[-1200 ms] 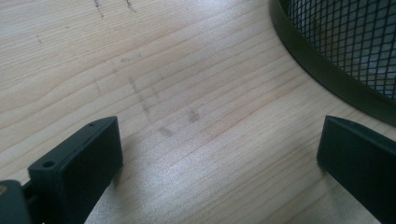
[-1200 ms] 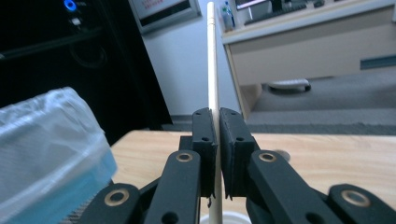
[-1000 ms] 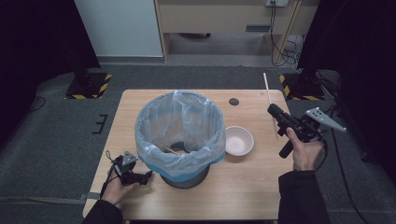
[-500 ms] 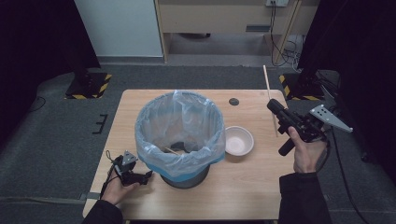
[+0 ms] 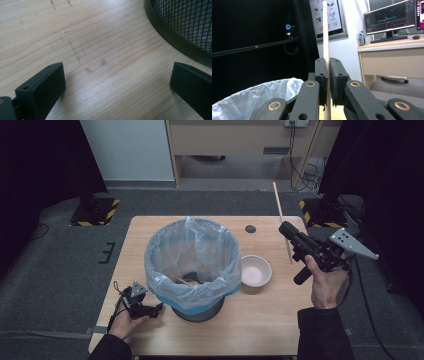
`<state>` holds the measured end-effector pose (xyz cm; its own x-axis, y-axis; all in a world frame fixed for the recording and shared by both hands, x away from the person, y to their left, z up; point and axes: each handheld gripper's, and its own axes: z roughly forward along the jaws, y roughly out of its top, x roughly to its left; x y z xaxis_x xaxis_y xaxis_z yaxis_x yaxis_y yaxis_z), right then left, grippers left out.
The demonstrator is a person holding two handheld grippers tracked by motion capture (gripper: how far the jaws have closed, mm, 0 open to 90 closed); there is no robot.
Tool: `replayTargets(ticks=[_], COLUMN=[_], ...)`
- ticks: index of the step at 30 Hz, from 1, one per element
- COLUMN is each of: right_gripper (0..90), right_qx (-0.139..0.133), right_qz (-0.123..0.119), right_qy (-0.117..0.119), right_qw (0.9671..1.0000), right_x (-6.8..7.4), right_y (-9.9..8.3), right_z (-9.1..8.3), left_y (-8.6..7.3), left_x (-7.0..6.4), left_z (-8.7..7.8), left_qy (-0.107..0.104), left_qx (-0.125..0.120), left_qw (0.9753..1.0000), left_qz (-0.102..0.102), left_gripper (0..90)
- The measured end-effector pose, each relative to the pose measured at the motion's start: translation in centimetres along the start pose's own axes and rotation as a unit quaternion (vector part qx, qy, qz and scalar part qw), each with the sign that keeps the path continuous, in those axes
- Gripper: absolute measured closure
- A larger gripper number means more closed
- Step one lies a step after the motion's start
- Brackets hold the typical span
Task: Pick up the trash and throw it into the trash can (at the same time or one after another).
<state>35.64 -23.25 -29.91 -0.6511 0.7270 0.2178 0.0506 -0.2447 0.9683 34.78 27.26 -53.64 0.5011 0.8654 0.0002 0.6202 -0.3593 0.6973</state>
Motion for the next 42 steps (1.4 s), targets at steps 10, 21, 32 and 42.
replayTargets(ticks=[10,21,32,42], right_gripper=[85.8,85.8,85.8,85.8], right_qx=[-0.007,-0.008,0.000,0.020], right_qz=[-0.005,-0.010,-0.010,-0.014], right_qy=[0.021,0.046,0.073,0.094], right_qw=[0.9997,0.9989,0.9973,0.9953], right_x=[1.5,3.7,6.4,8.8], right_y=[1.0,1.9,1.5,0.9], right_z=[1.3,3.7,7.0,9.5], left_y=[0.0,0.0,0.0,0.0], left_x=[0.0,0.0,0.0,0.0], left_z=[0.0,0.0,0.0,0.0], left_qy=[0.000,0.000,0.000,0.000], left_qx=[0.000,0.000,0.000,-0.001], left_qw=[1.0000,1.0000,1.0000,1.0000], left_qz=[0.000,0.000,0.000,-0.002], left_gripper=[0.0,0.0,0.0,0.0])
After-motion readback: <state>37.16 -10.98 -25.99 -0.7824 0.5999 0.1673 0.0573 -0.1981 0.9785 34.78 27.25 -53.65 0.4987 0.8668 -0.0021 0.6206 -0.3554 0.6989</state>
